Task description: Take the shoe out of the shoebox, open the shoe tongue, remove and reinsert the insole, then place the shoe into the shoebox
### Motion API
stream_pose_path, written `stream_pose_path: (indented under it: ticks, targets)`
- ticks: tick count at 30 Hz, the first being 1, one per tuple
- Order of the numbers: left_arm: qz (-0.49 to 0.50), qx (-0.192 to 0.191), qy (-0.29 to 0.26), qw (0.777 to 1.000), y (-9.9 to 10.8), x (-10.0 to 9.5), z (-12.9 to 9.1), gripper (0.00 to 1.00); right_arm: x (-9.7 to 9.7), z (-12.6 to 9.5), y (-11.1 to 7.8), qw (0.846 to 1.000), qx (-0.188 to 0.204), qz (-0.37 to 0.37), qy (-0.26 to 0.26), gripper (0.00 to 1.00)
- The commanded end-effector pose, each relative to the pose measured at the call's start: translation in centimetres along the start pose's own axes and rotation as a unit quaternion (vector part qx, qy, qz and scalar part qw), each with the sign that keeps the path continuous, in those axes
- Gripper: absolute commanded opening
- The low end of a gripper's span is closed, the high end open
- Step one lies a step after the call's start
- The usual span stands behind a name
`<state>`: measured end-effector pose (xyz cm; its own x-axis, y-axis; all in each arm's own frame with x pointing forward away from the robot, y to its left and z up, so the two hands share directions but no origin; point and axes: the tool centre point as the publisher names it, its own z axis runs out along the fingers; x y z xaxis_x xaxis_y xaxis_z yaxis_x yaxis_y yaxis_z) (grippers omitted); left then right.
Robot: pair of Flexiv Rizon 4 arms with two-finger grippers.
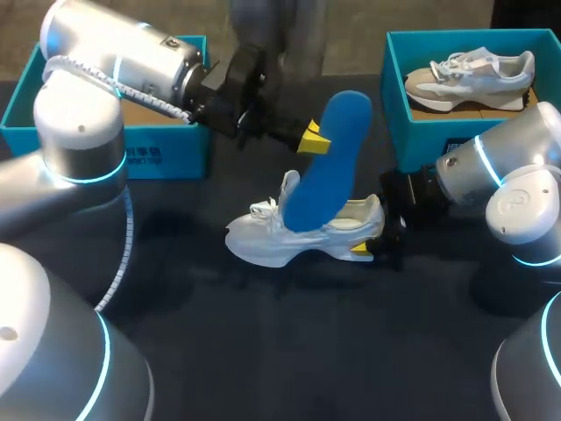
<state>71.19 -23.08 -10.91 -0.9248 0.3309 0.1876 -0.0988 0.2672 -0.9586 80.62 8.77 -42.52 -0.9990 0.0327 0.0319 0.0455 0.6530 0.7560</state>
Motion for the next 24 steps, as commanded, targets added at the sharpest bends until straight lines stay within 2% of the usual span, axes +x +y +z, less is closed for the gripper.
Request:
stream_pose_path:
  ticks: [1,13,18,24]
  targets:
    - [0.000,-0.002,-0.002,1.000,-0.1,0.3,-0.2,0.00,0.0,0.1,0.0,1.000,0.001,0.000,0.000,0.00]
    - [0.000,-0.002,-0.002,1.000,-0.1,0.3,-0.2,0.00,0.0,0.1,0.0,1.000,0.001,0.000,0.000,0.00]
    - [-0.044,0.052,0.015,0.998,-0.8,2.2,-0.7,0.00,0.0,0.1,0.0,1.000,0.001,0.000,0.000,0.00]
    - [-0.075,0.081,0.041,0.993,-2.5,4.8,-0.8,0.00,0.0,0.1,0.0,1.000,0.001,0.000,0.000,0.00]
